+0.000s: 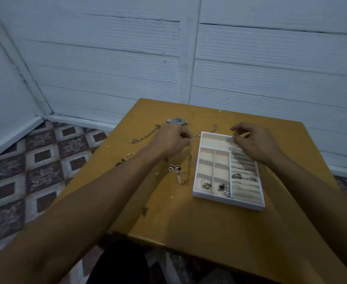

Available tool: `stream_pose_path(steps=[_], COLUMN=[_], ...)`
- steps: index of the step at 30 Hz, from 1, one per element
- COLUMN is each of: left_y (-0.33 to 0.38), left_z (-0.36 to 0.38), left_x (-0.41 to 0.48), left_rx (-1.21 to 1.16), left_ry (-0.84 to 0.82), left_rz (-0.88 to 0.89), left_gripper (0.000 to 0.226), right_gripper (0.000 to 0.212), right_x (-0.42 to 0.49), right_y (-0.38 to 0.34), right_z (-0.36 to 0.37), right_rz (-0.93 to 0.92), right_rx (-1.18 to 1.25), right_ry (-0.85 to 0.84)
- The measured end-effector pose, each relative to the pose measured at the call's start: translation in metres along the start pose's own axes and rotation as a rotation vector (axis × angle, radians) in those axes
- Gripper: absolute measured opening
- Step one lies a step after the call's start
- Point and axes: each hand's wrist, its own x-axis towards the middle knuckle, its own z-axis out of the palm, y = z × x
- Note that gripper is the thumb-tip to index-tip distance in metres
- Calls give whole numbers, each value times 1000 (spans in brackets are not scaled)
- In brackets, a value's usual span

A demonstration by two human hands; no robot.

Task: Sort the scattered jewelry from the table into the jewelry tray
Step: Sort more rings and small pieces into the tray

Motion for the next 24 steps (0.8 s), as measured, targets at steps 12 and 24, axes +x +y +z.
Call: stream_pose_path(steps=[12,24], left_y=[-97,-101], left_z=[-51,-42], left_x=[-50,-50], left_rx=[172,183], left_ry=[-88,-148], left_rz=[-234,-240], left_gripper=[42,49], right_gripper=[20,16], right_x=[-11,-13], right_y=[-108,-120], right_z=[80,96], right_rz=[-141,-145], right_rx=[30,-41], right_ry=[-219,-262])
